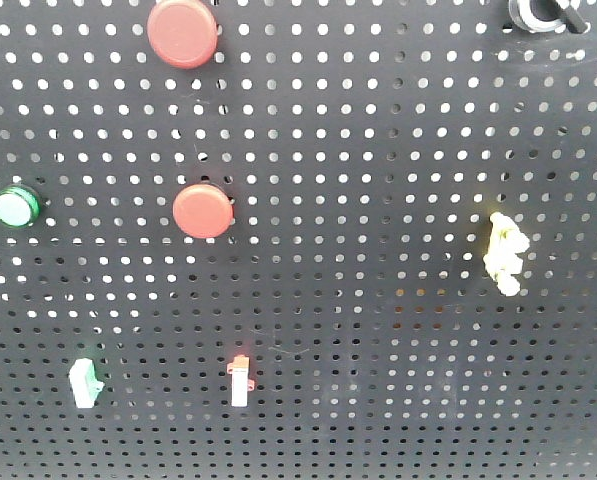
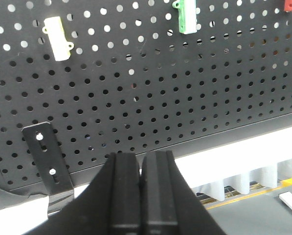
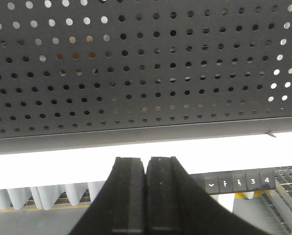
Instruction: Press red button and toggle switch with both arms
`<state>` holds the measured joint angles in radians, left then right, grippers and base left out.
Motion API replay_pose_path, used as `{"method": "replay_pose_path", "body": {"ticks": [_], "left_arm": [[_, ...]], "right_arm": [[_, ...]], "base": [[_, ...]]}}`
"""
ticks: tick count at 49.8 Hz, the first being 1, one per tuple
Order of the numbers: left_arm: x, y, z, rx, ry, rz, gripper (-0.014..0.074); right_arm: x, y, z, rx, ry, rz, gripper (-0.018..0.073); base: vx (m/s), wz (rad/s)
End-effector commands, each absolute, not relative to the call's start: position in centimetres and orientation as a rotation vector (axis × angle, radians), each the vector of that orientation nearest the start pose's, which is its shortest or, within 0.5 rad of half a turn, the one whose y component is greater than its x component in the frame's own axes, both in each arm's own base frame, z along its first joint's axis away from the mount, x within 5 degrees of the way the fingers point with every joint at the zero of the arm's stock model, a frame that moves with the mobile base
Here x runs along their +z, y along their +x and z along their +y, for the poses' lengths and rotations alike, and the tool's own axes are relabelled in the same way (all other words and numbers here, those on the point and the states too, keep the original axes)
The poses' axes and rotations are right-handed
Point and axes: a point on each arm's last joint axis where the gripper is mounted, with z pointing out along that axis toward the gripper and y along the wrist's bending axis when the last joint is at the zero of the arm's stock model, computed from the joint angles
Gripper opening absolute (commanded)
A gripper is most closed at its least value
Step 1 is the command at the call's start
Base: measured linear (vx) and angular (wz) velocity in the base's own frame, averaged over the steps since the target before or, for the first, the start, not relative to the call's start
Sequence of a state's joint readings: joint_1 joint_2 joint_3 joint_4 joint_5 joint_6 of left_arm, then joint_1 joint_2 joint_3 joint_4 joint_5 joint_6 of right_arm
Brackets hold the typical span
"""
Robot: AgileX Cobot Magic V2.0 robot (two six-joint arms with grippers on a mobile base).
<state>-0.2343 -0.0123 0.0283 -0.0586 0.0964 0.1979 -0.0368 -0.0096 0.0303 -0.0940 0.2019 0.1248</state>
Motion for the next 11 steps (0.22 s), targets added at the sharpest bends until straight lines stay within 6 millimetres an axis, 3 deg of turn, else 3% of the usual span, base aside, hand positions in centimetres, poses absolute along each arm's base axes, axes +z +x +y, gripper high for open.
{"method": "replay_pose_path", "body": {"ticks": [1, 11], "left_arm": [[19.3, 5.52, -1.32, -0.084, 0.276, 1.505, 0.0002], [19.3, 5.52, -1.32, -0.084, 0.276, 1.505, 0.0002]], "right_arm": [[18.98, 5.59, -0.34, -0.03, 0.054, 1.615, -0.0003], [18.98, 5.59, -0.34, -0.03, 0.054, 1.615, -0.0003]], "base": [[0.0, 0.0], [0.0, 0.0]]}}
